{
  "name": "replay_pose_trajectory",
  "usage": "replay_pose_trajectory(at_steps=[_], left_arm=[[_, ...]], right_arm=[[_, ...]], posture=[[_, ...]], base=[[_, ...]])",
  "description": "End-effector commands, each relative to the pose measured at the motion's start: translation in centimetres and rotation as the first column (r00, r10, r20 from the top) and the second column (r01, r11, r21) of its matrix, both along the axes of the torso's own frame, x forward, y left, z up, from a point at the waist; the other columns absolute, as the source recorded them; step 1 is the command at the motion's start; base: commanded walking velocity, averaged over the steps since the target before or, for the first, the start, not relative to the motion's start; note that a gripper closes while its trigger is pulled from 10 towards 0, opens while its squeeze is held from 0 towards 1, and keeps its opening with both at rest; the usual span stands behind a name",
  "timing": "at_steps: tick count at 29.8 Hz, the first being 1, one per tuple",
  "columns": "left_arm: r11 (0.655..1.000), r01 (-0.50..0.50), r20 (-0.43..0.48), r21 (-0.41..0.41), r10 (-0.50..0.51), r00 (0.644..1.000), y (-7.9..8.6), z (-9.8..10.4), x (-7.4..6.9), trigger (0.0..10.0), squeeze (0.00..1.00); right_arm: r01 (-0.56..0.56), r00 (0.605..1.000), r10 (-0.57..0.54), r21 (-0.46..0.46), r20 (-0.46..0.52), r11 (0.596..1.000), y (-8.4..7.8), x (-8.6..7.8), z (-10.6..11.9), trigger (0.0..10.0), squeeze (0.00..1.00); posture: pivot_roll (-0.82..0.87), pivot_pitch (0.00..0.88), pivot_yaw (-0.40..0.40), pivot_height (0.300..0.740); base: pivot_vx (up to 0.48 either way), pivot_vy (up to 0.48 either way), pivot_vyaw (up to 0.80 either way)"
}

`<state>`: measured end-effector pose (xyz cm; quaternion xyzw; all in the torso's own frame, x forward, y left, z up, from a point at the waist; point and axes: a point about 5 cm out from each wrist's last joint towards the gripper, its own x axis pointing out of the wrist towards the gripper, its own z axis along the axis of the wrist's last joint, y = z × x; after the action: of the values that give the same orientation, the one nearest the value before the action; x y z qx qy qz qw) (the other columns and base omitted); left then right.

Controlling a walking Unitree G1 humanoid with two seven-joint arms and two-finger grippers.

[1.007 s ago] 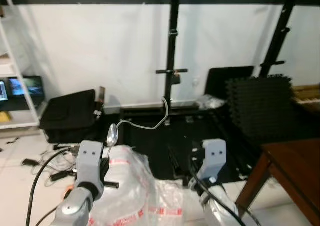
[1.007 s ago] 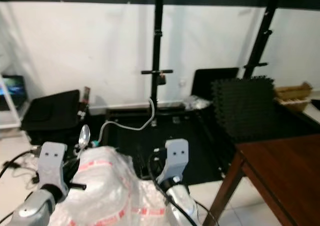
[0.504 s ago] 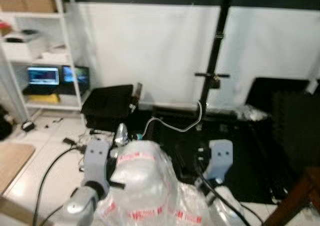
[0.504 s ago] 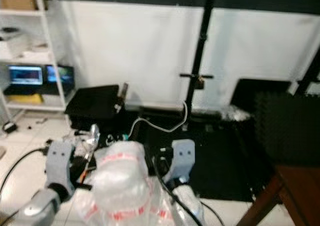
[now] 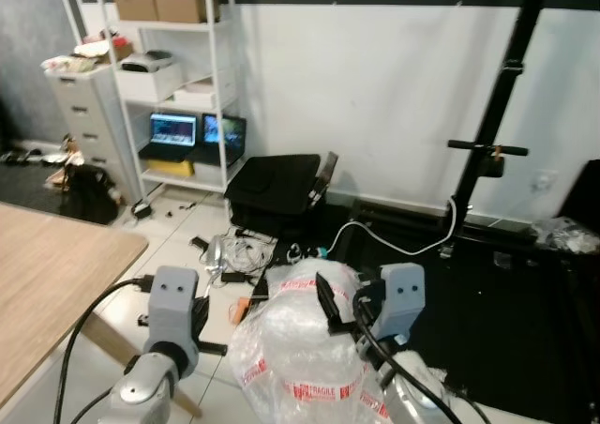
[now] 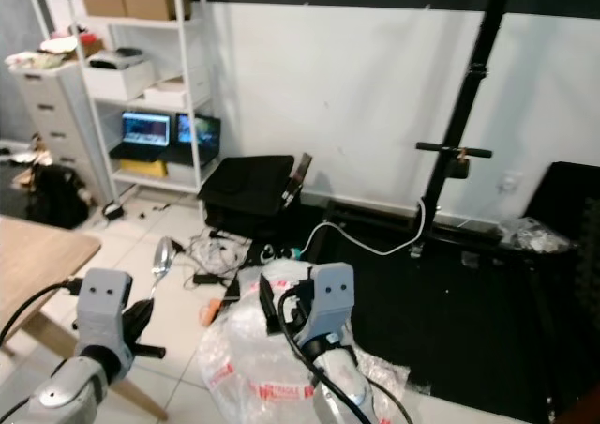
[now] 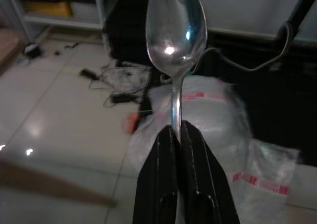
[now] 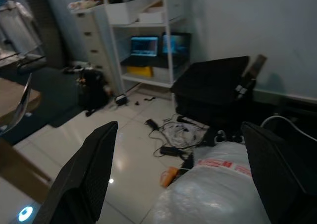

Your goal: Setting the table

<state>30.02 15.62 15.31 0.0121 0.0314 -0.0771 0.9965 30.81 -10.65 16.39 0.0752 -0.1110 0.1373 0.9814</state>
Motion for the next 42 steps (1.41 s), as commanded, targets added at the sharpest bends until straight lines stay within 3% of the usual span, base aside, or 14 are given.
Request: replay_pose_trajectory(at_steps=[1,36,42], left_arm=[[1.000,-0.025,-0.015,0.010,0.025,1.000,0.6,-0.4,-0.2,10.0,0.00],[0.999,-0.033,-0.004,0.022,0.033,0.999,0.7,-0.2,-0.2,10.0,0.00],[0.996,-0.086,0.029,0.037,0.085,0.996,1.7,0.5,0.3,10.0,0.00]], right_arm=[[-0.018,1.000,0.018,0.007,-0.011,1.000,0.5,-0.2,-0.3,10.0,0.00],[-0.017,1.000,0.017,0.008,-0.012,1.000,0.5,-0.2,-0.3,10.0,0.00],[-0.012,1.000,0.012,0.012,-0.010,1.000,0.4,-0.2,-0.2,10.0,0.00]], posture=[[0.03,0.052,0.051,0.740],[0.03,0.057,0.048,0.740],[0.03,0.054,0.047,0.740]], base=[[0.000,0.000,0.75],[0.000,0.000,0.75],[0.000,0.000,0.75]])
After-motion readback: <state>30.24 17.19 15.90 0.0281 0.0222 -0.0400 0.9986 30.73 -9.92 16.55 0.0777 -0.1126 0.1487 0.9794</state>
